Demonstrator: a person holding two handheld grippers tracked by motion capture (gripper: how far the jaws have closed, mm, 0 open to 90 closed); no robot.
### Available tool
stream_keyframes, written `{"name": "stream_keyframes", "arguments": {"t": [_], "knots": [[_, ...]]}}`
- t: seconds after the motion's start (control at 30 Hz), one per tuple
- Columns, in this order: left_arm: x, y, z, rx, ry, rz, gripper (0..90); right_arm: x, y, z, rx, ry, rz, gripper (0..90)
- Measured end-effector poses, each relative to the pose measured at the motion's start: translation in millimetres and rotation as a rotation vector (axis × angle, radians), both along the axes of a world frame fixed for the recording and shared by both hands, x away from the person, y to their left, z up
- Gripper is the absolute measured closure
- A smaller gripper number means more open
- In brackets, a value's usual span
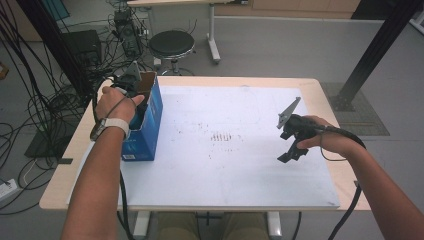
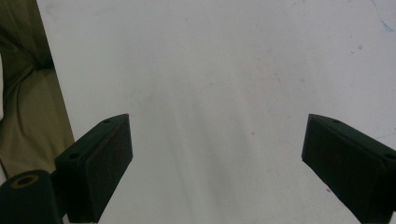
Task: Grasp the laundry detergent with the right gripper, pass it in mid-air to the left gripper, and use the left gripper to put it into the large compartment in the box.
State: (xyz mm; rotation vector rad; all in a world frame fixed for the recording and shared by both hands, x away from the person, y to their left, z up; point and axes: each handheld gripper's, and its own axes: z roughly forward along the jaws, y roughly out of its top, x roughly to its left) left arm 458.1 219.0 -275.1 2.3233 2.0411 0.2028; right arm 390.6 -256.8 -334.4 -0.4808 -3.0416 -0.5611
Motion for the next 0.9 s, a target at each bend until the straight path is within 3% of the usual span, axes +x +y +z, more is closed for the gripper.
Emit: {"name": "stream_keyframes", "arguments": {"t": [0.9], "knots": [[-0.2, 0.4, -0.3, -0.001, -0.003, 0.003, 37.2, -0.1, 0.4, -1.4, 0.004, -0.001, -0.003, 8.7]]}}
